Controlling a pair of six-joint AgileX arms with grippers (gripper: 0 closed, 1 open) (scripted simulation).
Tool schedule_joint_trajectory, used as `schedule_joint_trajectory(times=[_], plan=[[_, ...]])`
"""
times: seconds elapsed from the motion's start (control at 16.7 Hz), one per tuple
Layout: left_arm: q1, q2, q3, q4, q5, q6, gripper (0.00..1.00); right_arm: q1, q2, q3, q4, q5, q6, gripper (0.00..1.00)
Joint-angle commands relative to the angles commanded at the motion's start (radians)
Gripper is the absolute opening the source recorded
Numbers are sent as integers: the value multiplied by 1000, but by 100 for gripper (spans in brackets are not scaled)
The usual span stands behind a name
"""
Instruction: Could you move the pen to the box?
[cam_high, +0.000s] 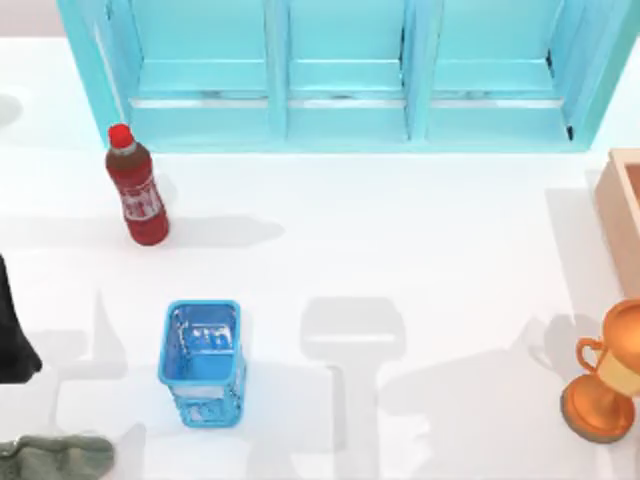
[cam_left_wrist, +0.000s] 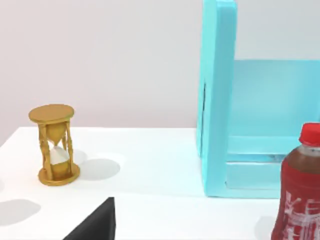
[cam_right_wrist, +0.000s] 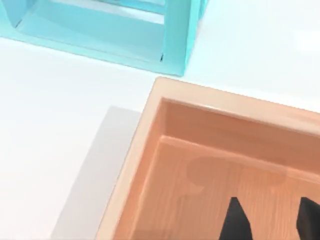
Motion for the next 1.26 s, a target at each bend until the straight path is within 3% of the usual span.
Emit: schedule_joint_trajectory(times=[0.12,0.9,1.26], plan=[[0,0,0,0,0,0,100,0,0,0,0,0,0,0],[0,0,0,0,0,0,100,0,0,0,0,0,0,98],[0,0,0,0,0,0,100,0,0,0,0,0,0,100]])
